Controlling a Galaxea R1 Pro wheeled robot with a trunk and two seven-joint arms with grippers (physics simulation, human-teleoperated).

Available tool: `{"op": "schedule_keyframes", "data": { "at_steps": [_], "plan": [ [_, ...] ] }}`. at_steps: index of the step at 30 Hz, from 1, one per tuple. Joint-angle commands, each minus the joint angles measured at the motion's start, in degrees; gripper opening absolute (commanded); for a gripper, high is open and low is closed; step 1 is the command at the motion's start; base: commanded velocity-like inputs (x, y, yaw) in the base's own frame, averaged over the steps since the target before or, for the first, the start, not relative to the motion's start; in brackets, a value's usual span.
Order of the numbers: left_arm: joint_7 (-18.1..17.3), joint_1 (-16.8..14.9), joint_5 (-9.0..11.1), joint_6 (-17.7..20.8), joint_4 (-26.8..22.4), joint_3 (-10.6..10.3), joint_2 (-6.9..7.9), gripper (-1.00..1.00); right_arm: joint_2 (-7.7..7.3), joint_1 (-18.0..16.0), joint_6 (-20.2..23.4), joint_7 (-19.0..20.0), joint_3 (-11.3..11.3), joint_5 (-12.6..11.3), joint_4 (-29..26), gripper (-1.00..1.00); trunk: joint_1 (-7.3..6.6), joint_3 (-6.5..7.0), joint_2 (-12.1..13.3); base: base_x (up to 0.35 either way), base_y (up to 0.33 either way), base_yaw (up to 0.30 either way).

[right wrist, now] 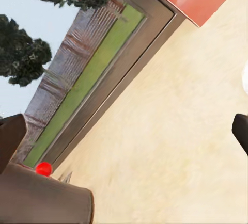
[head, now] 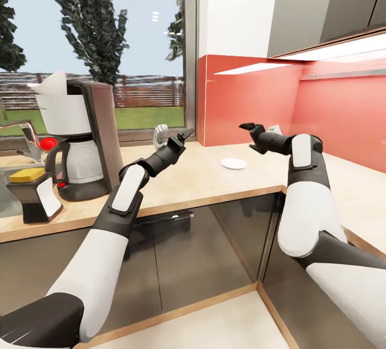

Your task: Set up a coffee station on the kitchen countertop: keep the coffee maker on the countertop, move the bottle of coffee from the kitchen shelf to the counter next to the coffee maker, place a paper coffee filter on top of the coffee maker, put the saucer next to the coffee maker with the coffee cup on the saucer, and place the electric kettle next to the coffee maker.

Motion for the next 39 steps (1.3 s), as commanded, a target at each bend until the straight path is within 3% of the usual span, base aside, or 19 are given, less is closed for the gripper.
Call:
{"op": "schedule_keyframes", "data": {
  "at_steps": [1,2,5,7,8,9,10,11,12,13,16,17,18,23,39],
  "plan": [
    [-0.04,-0.04,0.14,0.24,0.01,0.08,-0.02,1.0,0.38,0.0,0.31,-1.33,-0.27,-1.44,-1.22,1.0,0.0,-0.07,-0.03,0.0,0.0,0.0],
    [-0.01,-0.04,0.14,0.24,0.02,0.09,-0.02,1.0,0.85,0.2,0.38,-4.17,-0.25,-4.41,-3.4,1.0,0.0,-0.07,-0.03,0.0,0.0,0.0],
    [0.05,-0.04,0.14,0.24,0.08,0.12,-0.02,1.0,1.28,0.73,0.54,-6.79,0.14,-7.15,-5.91,1.0,0.0,-0.07,-0.03,0.0,0.0,0.0],
    [0.08,-0.04,0.14,0.24,0.11,0.13,-0.02,1.0,1.52,1.74,0.76,-8.12,2.03,-8.79,-7.56,1.0,0.0,-0.07,-0.03,0.0,0.0,0.0],
    [0.09,-0.04,0.14,0.24,0.12,0.13,-0.02,1.0,1.66,4.23,0.89,-8.94,6.71,-12.31,-10.23,1.0,0.0,-0.07,-0.03,0.0,0.0,0.0],
    [0.09,-0.04,0.14,0.24,0.13,0.14,-0.02,1.0,1.67,4.99,0.91,-9.05,8.3,-13.79,-11.25,1.0,0.0,-0.07,-0.03,0.0,0.0,0.0],
    [0.09,-0.04,0.14,0.24,0.13,0.14,-0.02,1.0,1.67,6.45,0.93,-9.29,11.87,-17.28,-13.85,1.0,0.0,-0.07,-0.03,0.0,0.0,0.0],
    [0.09,-0.04,0.14,0.24,0.13,0.14,-0.02,1.0,1.67,7.13,0.94,-9.46,13.72,-19.17,-15.27,1.0,0.0,-0.07,-0.03,0.0,0.0,0.0],
    [0.1,-0.04,0.14,0.24,0.13,0.17,-0.02,1.0,1.58,8.96,0.94,-10.72,18.14,-24.72,-19.11,1.0,0.0,-0.07,-0.03,0.0,0.0,0.0],
    [0.1,-0.04,0.14,0.24,0.19,0.21,-0.02,1.0,1.22,10.35,0.96,-15.5,20.92,-31.09,-22.12,1.0,0.0,-0.07,-0.03,0.0,0.0,0.0],
    [0.1,-0.02,0.14,0.24,0.21,0.22,-0.02,1.0,0.84,10.95,0.97,-18.59,21.96,-34.66,-23.62,1.0,0.0,-0.07,-0.03,0.0,0.0,0.0],
    [0.1,-0.01,0.14,0.24,0.22,0.22,-0.02,1.0,0.65,11.06,0.97,-19.02,22.11,-35.14,-23.83,1.0,0.0,-0.07,-0.03,0.0,0.0,0.0],
    [0.1,0.0,0.14,0.24,0.22,0.19,-0.02,1.0,-1.28,12.27,0.94,-20.19,22.5,-36.46,-24.33,1.0,0.0,-0.07,-0.03,0.037,-0.03,0.0],
    [0.1,0.02,0.14,0.24,0.45,0.15,-0.02,1.0,-2.54,13.06,0.9,-20.63,22.54,-36.92,-24.53,1.0,0.0,-0.07,-0.03,0.133,-0.108,0.0],
    [0.1,-0.03,0.14,0.24,2.13,0.14,-0.02,1.0,-2.98,14.7,0.67,-20.94,22.43,-36.69,-24.16,1.0,0.0,-0.07,-0.03,0.13,-0.092,0.0]
  ]
}}
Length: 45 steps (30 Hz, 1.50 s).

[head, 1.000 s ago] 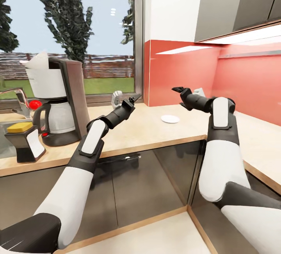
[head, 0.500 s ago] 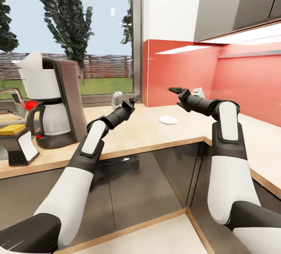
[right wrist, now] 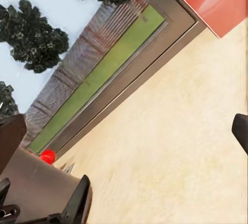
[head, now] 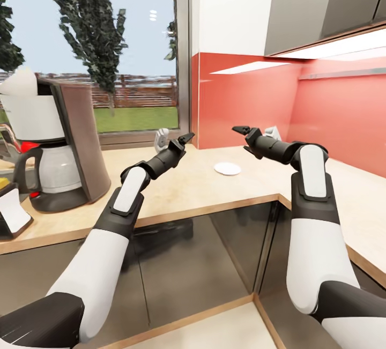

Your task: Set up a coffee station on the kitchen countertop: keep the coffee maker on the countertop, move the bottle of coffee from the kitchen shelf to the counter next to the coffee maker, place a paper coffee filter on top of the coffee maker, put the saucer next to the coffee maker with the coffee cup on the saucer, and place the electric kettle next to the coffee maker.

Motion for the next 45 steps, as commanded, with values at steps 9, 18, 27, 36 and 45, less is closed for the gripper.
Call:
{"op": "schedule_keyframes", "data": {
  "at_steps": [9,18,27,36,45],
  "plan": [
    [-0.07,-0.05,0.14,0.24,1.07,0.07,-0.02,1.0,0.04,0.8,0.16,-0.64,-0.13,-0.51,0.11,1.0,0.01,-0.06,-0.03,0.144,-0.122,0.0],
    [-0.07,-0.03,0.14,0.24,1.14,0.07,-0.02,1.0,0.04,0.9,0.16,-0.64,-0.13,-0.51,0.12,1.0,0.01,-0.06,-0.03,0.141,-0.082,0.0],
    [-0.07,0.01,0.14,0.24,1.13,0.07,-0.02,1.0,0.05,0.95,0.16,-0.64,-0.13,-0.51,0.12,1.0,0.01,-0.06,-0.03,0.155,-0.012,0.0],
    [-0.07,-0.02,0.14,0.24,1.53,0.11,-0.02,1.0,0.05,1.04,0.08,-2.07,-0.2,-0.51,0.14,1.0,0.01,-0.06,-0.03,0.146,-0.001,0.0],
    [-0.07,-0.01,0.14,0.3,1.73,0.15,-0.02,1.0,0.06,1.04,0.07,-4.9,-0.19,-0.51,0.16,1.0,0.01,-0.06,-0.03,0.12,0.0,0.0]
  ]
}}
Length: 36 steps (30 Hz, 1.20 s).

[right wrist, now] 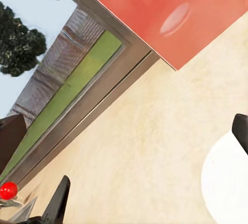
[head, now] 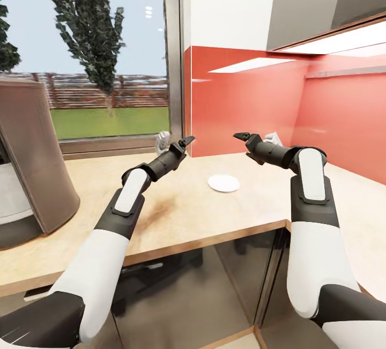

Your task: Set up a coffee station on the kitchen countertop: keep the coffee maker on the countertop, move the bottle of coffee from the kitchen shelf to the counter next to the coffee maker, place a paper coffee filter on top of the coffee maker, put the saucer next to the coffee maker with the coffee cup on the saucer, and place the electric kettle next to the coffee maker.

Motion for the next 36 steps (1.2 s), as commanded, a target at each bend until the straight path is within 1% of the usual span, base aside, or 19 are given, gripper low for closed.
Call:
{"op": "schedule_keyframes", "data": {
  "at_steps": [1,6,15,24,33,36],
  "plan": [
    [-0.08,-0.03,0.13,0.23,0.0,0.06,-0.01,1.0,0.07,-0.06,0.19,-0.6,-0.13,-0.6,-0.04,1.0,0.0,-0.06,-0.03,0.024,0.0,0.0],
    [-0.08,-0.06,0.13,0.24,0.03,0.06,-0.01,1.0,0.09,-0.06,0.19,-0.69,-0.12,-0.6,-0.04,1.0,0.0,-0.06,-0.03,0.011,0.0,-0.051],
    [-0.08,-0.04,0.13,0.25,-0.02,0.06,-0.01,1.0,0.1,-0.06,0.19,-0.71,-0.14,-0.6,-0.04,1.0,0.0,-0.06,-0.03,0.01,0.004,-0.189],
    [-0.08,-0.04,0.11,0.26,-0.02,0.06,-0.01,1.0,0.1,-0.06,0.19,-0.72,-0.15,-0.6,-0.01,1.0,0.0,-0.06,-0.03,0.181,0.102,-0.063],
    [-0.08,-0.02,0.12,0.29,0.04,0.06,-0.01,1.0,0.06,-0.06,0.19,-0.72,-0.15,-0.6,0.04,1.0,0.0,-0.06,-0.03,0.05,0.025,-0.209],
    [-0.08,-0.04,0.13,0.28,0.27,0.06,-0.01,1.0,0.07,-0.06,0.19,-0.72,-0.15,-0.6,0.04,1.0,0.0,-0.06,-0.03,0.138,0.003,-0.086]
  ]
}}
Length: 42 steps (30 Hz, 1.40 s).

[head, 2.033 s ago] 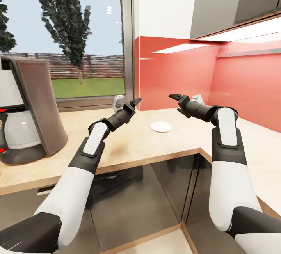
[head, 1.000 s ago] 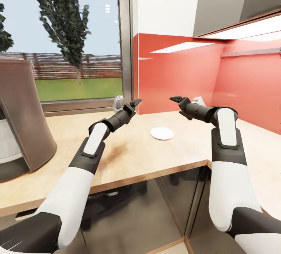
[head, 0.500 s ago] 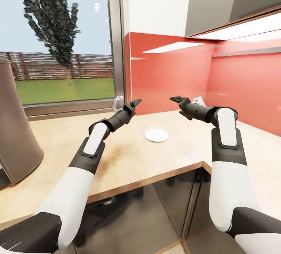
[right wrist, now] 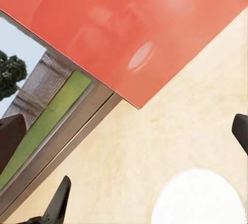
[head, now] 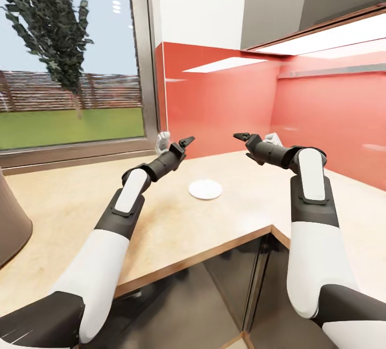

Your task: Set up a coffee station on the kitchen countertop: keep the coffee maker on the countertop, move the bottle of coffee from the kitchen shelf to the counter next to the coffee maker, place a paper coffee filter on top of the coffee maker, put the saucer next to the coffee maker with the coffee cup on the saucer, and place the electric kettle next to the coffee maker.

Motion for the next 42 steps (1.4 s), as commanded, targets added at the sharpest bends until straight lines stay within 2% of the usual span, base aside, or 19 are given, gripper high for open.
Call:
{"op": "schedule_keyframes", "data": {
  "at_steps": [1,18,34,35,42],
  "plan": [
    [-0.07,-0.02,0.13,0.25,0.08,0.06,-0.01,1.0,0.07,-0.06,0.19,-0.57,-0.13,-0.6,-0.04,1.0,0.01,-0.06,-0.03,0.221,0.002,-0.043],
    [-0.07,-0.02,0.1,0.21,1.36,0.06,-0.01,1.0,0.02,-0.06,0.19,-0.56,-0.13,-0.69,2.46,1.0,0.01,-0.06,-0.03,0.052,0.0,-0.009],
    [-0.07,-0.04,0.05,0.22,1.65,0.06,-0.01,1.0,0.02,-0.06,0.19,-0.57,-0.13,-0.69,2.52,1.0,0.01,-0.06,-0.03,0.0,0.0,-0.073],
    [0.01,-0.03,0.05,0.12,6.96,1.23,-0.01,1.0,0.02,-0.06,0.22,-0.56,-0.13,-0.68,4.95,1.0,0.01,-0.06,-0.03,0.0,0.0,0.0],
    [0.02,-0.04,0.05,0.03,8.61,1.62,-0.01,1.0,0.02,-0.06,0.27,-0.57,-0.12,-0.68,6.9,1.0,0.01,-0.06,-0.03,0.0,0.0,0.0]
  ]
}}
